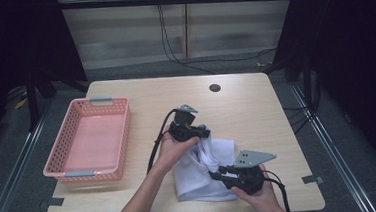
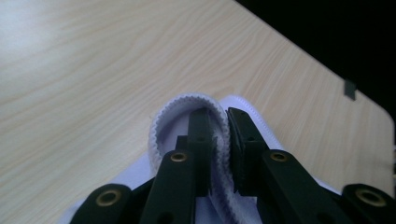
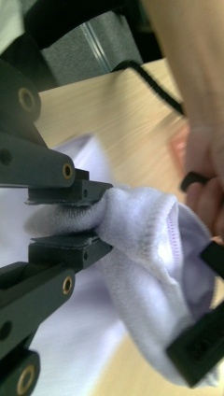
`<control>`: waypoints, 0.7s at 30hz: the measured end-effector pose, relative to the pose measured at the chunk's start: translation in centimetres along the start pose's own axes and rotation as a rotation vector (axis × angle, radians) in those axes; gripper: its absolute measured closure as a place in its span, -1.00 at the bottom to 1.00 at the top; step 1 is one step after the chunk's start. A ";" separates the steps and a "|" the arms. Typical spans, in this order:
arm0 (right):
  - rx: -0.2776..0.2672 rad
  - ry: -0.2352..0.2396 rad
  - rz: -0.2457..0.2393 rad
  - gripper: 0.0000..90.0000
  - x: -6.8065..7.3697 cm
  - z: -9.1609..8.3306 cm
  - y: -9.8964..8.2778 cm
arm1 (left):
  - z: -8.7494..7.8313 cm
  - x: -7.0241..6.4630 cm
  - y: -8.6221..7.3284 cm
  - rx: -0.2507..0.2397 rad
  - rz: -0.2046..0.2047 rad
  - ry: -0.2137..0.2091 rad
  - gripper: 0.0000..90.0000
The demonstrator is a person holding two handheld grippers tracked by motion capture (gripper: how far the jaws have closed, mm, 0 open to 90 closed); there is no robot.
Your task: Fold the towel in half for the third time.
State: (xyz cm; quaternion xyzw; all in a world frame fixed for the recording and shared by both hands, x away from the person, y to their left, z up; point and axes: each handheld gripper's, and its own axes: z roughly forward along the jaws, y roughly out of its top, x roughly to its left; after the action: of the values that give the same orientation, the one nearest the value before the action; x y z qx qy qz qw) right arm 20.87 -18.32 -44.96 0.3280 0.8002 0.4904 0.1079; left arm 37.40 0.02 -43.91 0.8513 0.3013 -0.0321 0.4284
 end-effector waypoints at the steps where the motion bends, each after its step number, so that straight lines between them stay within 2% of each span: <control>1: 0.013 -0.012 0.009 0.67 -0.3 -0.2 -0.8 | 0.5 -0.1 -0.1 -0.002 -0.003 -0.007 0.77; 3: 0.032 -0.017 0.047 0.62 -0.8 -0.4 -1.9 | 1.9 -0.4 -0.1 0.008 -0.014 -0.011 0.76; 5: 0.070 -0.041 0.055 0.52 -1.0 -0.7 -2.6 | 2.9 -0.5 0.0 0.026 -0.013 -0.018 0.74; 6: 0.079 -0.047 0.049 0.44 -1.0 -0.9 -2.9 | 3.5 -0.7 0.1 0.034 -0.010 -0.031 0.72; 9: 0.074 -0.069 0.076 0.09 -1.4 -2.0 -3.2 | 4.4 -1.4 0.6 0.034 0.006 -0.049 0.50; 11: 0.034 -0.101 0.084 -0.07 -1.8 -3.1 -3.0 | 4.2 -1.8 1.2 0.005 0.012 -0.059 0.26; 14: -0.015 -0.126 0.092 -0.19 -2.3 -4.1 -2.1 | 2.9 -2.1 1.9 -0.053 0.032 -0.041 -0.03; 16: -0.030 -0.130 0.083 -0.23 -2.5 -4.4 -1.3 | 1.7 -1.9 2.3 -0.085 0.028 -0.047 -0.10; 17: -0.041 -0.124 0.077 -0.22 -2.6 -4.4 -0.8 | 1.2 -1.7 2.4 -0.095 0.029 -0.051 -0.13; 18: -0.034 -0.102 0.076 -0.20 -2.7 -4.1 -0.2 | 0.8 -1.6 2.4 -0.102 0.024 -0.037 -0.12; 21: -0.029 -0.106 0.053 -0.18 -3.1 -3.0 0.7 | 0.7 -1.1 2.5 -0.095 0.014 -0.041 -0.15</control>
State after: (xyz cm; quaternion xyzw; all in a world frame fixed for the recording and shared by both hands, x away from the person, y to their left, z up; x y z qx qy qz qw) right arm 22.02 -22.16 -43.33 0.3730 0.7771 0.4867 0.1417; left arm 37.95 -2.20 -42.27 0.8312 0.2879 -0.0322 0.4744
